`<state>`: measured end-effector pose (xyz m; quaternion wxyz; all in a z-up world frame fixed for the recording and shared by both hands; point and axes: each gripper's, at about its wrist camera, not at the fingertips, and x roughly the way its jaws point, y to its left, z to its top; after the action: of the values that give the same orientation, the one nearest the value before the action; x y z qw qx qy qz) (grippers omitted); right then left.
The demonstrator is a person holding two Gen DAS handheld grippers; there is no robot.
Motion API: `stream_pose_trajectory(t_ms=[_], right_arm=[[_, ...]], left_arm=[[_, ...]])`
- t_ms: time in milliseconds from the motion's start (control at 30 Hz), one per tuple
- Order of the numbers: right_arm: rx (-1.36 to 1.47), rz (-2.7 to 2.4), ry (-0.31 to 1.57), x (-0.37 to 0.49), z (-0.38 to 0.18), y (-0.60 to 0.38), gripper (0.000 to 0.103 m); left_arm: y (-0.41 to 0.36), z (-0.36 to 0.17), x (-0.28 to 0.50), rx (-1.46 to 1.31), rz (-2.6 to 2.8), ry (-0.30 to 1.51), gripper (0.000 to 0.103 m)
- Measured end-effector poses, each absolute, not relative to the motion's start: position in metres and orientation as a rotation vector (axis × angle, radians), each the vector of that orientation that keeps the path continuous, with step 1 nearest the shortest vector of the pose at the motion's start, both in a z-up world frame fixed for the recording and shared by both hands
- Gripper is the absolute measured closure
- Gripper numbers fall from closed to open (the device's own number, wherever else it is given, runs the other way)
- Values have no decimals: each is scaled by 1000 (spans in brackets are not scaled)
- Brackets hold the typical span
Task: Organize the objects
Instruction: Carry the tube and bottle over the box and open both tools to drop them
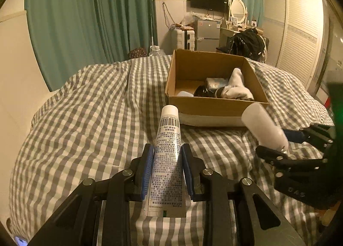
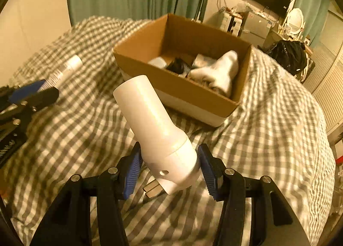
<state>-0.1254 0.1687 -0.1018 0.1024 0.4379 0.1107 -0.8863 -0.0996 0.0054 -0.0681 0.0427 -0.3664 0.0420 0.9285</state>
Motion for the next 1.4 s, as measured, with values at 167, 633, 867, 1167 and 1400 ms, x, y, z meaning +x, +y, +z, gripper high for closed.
stream_pose_trajectory(t_ms=[167,633,867,1167,1400], right_arm=[[1225,-2647,241,-116,-75,169,51],[957,-2762,165,-110,36,170,51],[881,-2770,130,-146,73,169,51],[958,-2721,56,-232,52,170,51],[1099,-2673,6,-297,0,174,51]], left_arm=[[14,-50,-88,-1067,2845,144,76],[40,42,-117,-820,2854,181,76],[50,64,-169,-779,2855,198,76],[53,43,-257,-870,2821,170,76],[54,-7,-313,-1003,2787,161,76]])
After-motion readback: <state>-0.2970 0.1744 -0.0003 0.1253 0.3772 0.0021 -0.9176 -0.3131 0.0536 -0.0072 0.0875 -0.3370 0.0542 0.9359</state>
